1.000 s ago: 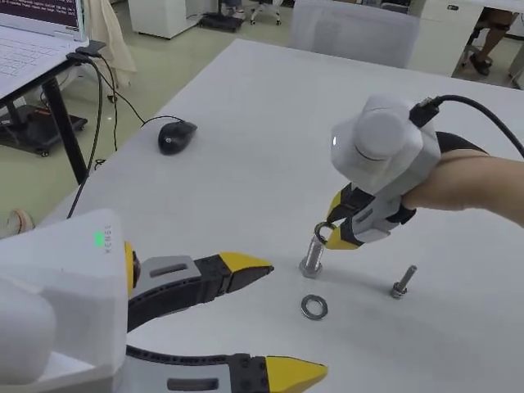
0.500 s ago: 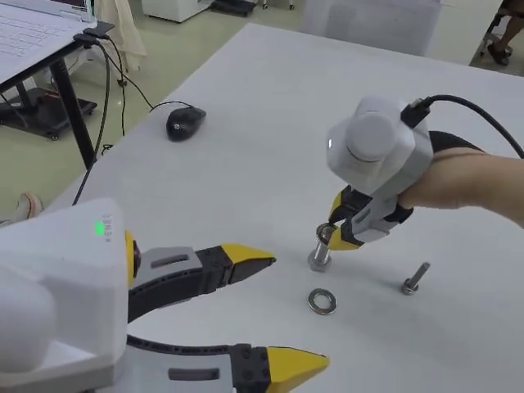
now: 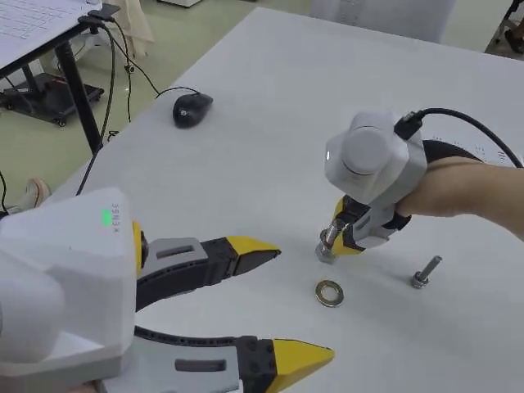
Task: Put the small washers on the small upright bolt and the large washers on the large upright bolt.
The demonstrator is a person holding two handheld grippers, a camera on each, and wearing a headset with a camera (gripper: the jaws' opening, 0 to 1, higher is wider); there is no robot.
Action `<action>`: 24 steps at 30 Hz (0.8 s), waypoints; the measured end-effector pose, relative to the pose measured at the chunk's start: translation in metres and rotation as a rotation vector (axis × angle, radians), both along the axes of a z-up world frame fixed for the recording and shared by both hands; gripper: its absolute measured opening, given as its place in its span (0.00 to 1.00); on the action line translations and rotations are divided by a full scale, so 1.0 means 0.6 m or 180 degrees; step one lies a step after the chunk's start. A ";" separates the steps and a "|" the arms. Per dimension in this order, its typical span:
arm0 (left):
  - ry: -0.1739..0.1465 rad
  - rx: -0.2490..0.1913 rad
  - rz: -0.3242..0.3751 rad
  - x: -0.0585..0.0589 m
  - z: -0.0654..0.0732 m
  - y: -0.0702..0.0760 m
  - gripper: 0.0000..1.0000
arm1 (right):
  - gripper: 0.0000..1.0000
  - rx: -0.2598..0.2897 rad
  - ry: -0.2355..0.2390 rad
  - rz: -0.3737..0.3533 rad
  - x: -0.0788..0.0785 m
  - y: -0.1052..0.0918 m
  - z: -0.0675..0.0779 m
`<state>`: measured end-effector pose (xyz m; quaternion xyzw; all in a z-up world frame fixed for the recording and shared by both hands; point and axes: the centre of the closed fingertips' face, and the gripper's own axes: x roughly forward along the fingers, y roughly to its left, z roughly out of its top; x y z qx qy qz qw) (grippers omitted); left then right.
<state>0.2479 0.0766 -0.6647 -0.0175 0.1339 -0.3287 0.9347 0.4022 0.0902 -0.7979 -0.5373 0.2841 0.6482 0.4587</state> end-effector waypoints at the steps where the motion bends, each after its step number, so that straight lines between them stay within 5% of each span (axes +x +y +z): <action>1: 0.0009 0.0002 0.0001 0.000 -0.001 0.001 0.54 | 0.22 0.0008 -0.0001 0.0009 -0.001 0.001 0.000; 24: 0.0034 0.0001 0.0032 0.005 -0.007 0.007 0.55 | 0.24 0.0020 0.0069 0.0083 0.003 -0.012 -0.015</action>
